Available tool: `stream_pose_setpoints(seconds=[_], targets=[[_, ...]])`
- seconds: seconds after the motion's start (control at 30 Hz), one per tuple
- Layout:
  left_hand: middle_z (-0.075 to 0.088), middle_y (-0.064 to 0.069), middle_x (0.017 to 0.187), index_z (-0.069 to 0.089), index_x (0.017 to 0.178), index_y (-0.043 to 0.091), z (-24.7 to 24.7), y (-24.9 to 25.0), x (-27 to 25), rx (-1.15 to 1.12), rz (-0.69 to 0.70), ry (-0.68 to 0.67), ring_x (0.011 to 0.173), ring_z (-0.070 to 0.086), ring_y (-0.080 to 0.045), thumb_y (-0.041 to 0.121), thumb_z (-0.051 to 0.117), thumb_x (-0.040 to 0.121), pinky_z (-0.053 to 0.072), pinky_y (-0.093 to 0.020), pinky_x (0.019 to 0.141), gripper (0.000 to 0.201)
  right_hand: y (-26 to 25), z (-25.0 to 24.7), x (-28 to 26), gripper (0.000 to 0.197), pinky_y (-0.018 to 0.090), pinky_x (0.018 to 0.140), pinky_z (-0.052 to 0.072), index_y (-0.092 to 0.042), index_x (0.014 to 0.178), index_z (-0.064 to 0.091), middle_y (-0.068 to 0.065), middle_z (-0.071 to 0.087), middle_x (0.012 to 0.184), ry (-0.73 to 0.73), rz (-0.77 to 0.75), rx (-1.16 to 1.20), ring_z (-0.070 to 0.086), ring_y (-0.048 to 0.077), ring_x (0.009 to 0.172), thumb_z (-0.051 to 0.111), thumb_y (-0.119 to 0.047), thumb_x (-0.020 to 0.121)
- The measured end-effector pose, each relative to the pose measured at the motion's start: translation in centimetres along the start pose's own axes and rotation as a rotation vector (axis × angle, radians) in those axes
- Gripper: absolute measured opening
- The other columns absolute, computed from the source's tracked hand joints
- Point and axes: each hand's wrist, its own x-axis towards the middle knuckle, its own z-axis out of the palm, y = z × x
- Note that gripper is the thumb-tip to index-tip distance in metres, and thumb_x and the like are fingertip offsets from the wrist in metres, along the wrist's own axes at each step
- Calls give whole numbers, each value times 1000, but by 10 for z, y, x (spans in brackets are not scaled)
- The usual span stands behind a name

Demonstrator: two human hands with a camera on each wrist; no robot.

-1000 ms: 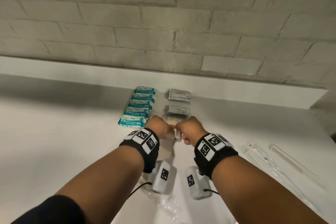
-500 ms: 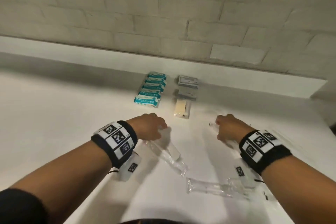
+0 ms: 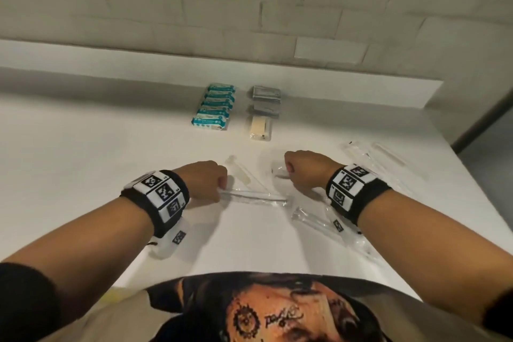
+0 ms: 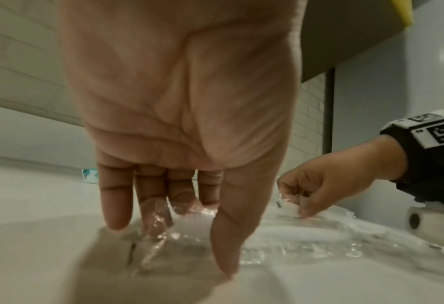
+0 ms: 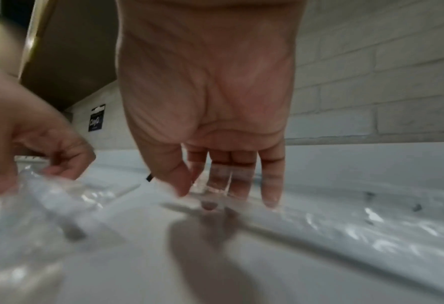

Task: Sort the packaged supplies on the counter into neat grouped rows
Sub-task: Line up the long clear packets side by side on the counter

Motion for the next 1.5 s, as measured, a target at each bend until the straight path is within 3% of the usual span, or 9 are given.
stream_pose_setpoints(seconds=[0.17, 0.3, 0.47, 0.57, 0.7, 0.97, 1.07, 1.2, 1.5], targets=[[51, 2, 101, 46, 96, 24, -3, 2, -5, -39, -4, 30, 88, 50, -17, 22, 51, 90, 35, -27, 69, 7, 0, -21, -26, 32, 30, 58, 45, -23, 118, 42, 4, 62, 95, 3, 103, 339, 55, 17, 67, 58, -23, 90], [59, 0, 97, 47, 98, 25, -5, 4, -2, -235, -10, 106, 82, 55, -17, 21, 52, 88, 38, -29, 63, 12, -8, -7, -55, 40, 30, 56, 48, -13, 121, 45, 4, 64, 94, -188, 124, 112, 57, 16, 64, 62, -14, 85], [63, -1, 92, 51, 96, 23, 2, 19, 12, -338, 89, 166, 80, 59, -18, 27, 51, 90, 44, -32, 69, 6, -18, 27, -68, 40, 32, 71, 49, -6, 102, 60, 2, 60, 81, -313, 230, -166, 57, 22, 77, 76, -33, 76], [63, -1, 90, 53, 89, 22, 9, 33, 20, -360, 123, 204, 77, 58, -17, 37, 51, 94, 41, -30, 65, 15, -21, 27, -72, 34, 32, 69, 44, -6, 103, 61, 1, 54, 77, -263, 208, -180, 54, 23, 78, 69, -33, 84], [63, -1, 88, 52, 85, 25, 10, 48, 23, -431, 164, 213, 80, 58, -18, 30, 58, 89, 40, -29, 63, 9, -19, 19, -75, 37, 35, 77, 45, -11, 121, 52, 9, 60, 116, -101, 207, 18, 59, 28, 100, 56, -31, 90], [70, -7, 89, 57, 99, 23, 5, 85, 36, -725, 233, 163, 81, 66, -23, 18, 63, 85, 50, -38, 80, 16, 55, -34, -109, 35, 36, 69, 54, -15, 114, 47, 5, 63, 106, 203, 287, 374, 63, 22, 76, 65, -27, 87], [64, 1, 90, 59, 102, 22, 2, 115, 46, -712, 281, 190, 79, 62, -16, 27, 59, 92, 46, -29, 69, 11, 95, -32, -129, 47, 30, 74, 41, -13, 117, 52, 3, 60, 112, 7, 363, 74, 56, 22, 92, 75, -26, 78], [54, 6, 79, 55, 86, 20, -10, 165, 77, -531, 253, 266, 76, 52, -16, 45, 64, 86, 37, -29, 64, 26, 138, 2, -140, 56, 34, 83, 49, -13, 118, 54, 3, 62, 116, -312, 364, -202, 59, 26, 108, 80, -33, 72], [52, 3, 81, 46, 88, 18, -35, 279, 155, -404, 277, 296, 76, 49, -20, 47, 51, 93, 32, -30, 63, 30, 198, 7, -141, 29, 35, 70, 54, -18, 93, 50, -1, 59, 90, -227, 89, -63, 59, 22, 84, 68, -8, 71]])
